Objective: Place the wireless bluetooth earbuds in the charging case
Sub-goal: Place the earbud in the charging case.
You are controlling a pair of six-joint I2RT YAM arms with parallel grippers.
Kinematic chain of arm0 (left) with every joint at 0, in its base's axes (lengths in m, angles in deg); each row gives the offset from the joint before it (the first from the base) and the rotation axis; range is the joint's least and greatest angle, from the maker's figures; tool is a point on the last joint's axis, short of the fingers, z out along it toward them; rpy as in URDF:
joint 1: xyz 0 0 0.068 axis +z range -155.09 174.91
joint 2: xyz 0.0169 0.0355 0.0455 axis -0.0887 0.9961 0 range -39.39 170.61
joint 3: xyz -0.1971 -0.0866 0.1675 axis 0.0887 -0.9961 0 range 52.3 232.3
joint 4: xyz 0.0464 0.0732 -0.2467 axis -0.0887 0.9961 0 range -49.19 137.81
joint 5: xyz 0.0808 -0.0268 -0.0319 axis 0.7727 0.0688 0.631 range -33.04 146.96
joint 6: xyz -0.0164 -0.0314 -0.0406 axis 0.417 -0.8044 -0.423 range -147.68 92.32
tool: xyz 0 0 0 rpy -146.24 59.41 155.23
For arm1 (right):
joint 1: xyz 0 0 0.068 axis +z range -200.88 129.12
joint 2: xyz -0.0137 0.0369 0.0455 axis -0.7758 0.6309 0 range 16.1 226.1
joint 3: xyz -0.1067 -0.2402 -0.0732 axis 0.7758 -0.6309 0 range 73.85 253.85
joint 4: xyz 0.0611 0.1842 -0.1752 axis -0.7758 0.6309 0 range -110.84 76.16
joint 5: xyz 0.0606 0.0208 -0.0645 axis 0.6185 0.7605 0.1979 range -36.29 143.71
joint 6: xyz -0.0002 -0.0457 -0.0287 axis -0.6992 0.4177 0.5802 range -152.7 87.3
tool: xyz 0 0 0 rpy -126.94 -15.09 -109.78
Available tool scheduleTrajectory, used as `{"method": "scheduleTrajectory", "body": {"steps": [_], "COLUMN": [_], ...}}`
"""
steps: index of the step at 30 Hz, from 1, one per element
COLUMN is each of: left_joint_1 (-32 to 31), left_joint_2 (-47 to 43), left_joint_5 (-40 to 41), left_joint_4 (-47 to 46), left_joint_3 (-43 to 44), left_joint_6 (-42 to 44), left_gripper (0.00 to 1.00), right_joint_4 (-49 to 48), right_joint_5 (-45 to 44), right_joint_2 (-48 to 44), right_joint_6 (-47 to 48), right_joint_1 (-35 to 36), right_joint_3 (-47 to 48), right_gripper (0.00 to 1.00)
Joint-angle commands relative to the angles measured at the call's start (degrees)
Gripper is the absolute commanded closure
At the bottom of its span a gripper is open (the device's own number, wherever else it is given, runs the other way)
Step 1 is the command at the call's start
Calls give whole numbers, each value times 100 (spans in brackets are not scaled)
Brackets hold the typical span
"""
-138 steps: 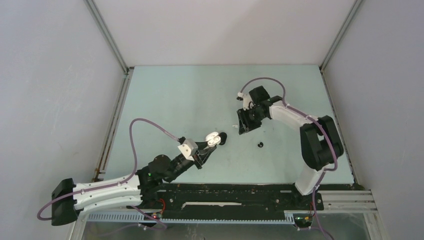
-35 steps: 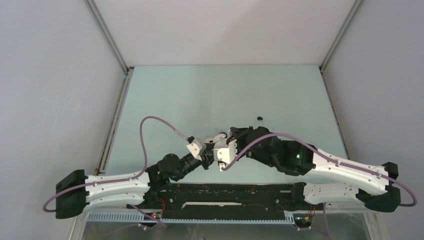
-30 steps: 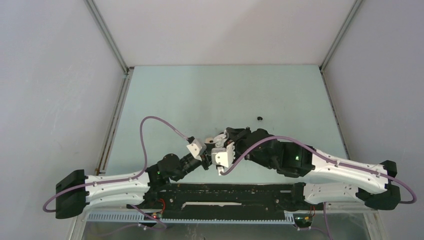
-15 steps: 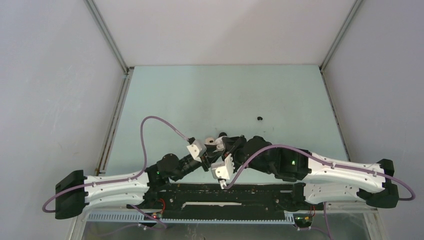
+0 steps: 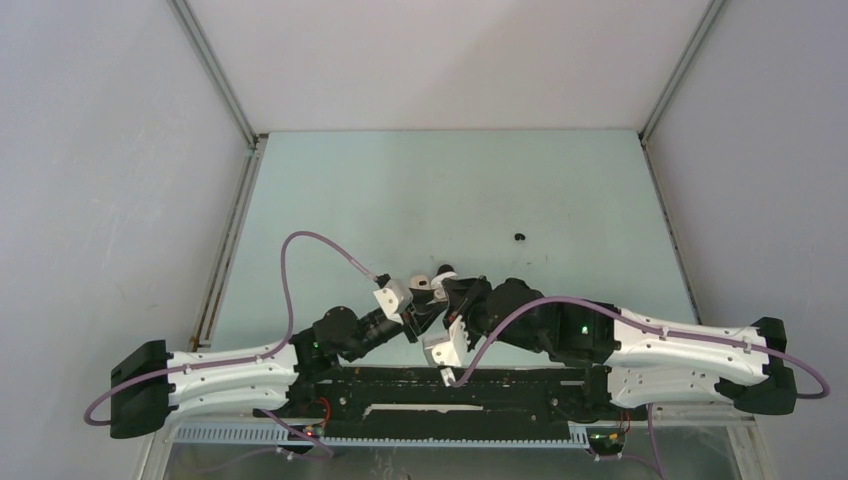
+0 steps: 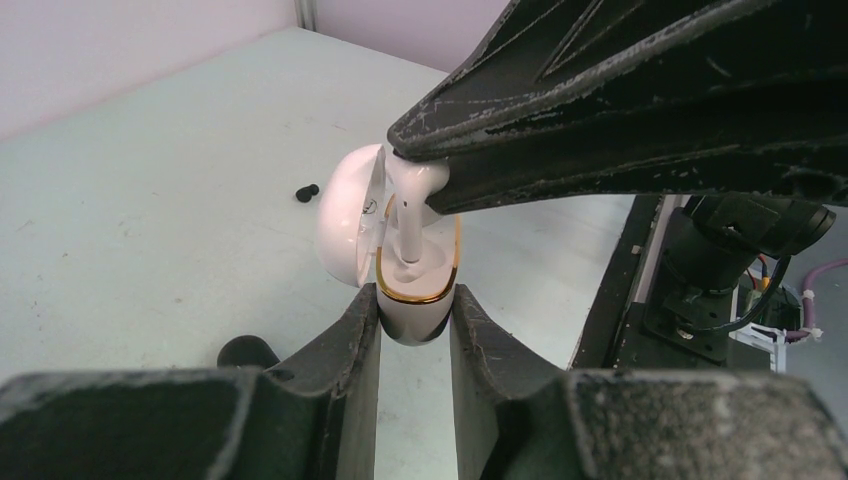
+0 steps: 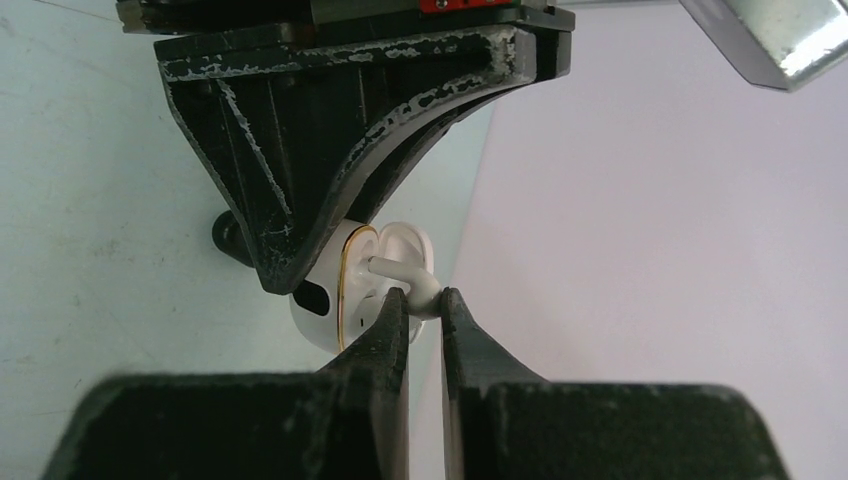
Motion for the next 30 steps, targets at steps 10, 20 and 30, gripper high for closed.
{"method": "scheduleTrajectory", "body": {"steps": [10, 20, 30], "left_joint_1": [-22, -22, -22], "left_joint_2": [-89, -79, -78], "left_joint_5": [-106, -102, -66], "left_joint_4": [-170, -171, -177], "left_joint_3": [274, 282, 257], "left_joint_6": [-104, -115, -75], "left_gripper": [100, 100, 100], "right_joint_4": [-410, -560, -37], "right_joint_5": [-25, -60, 144], "right_joint_2": [-101, -93, -204], "right_joint_6": [152, 236, 171], "right_joint_1": [88, 112, 138], "right_joint_3": [-138, -294, -273], "right_gripper": [100, 100, 64]}}
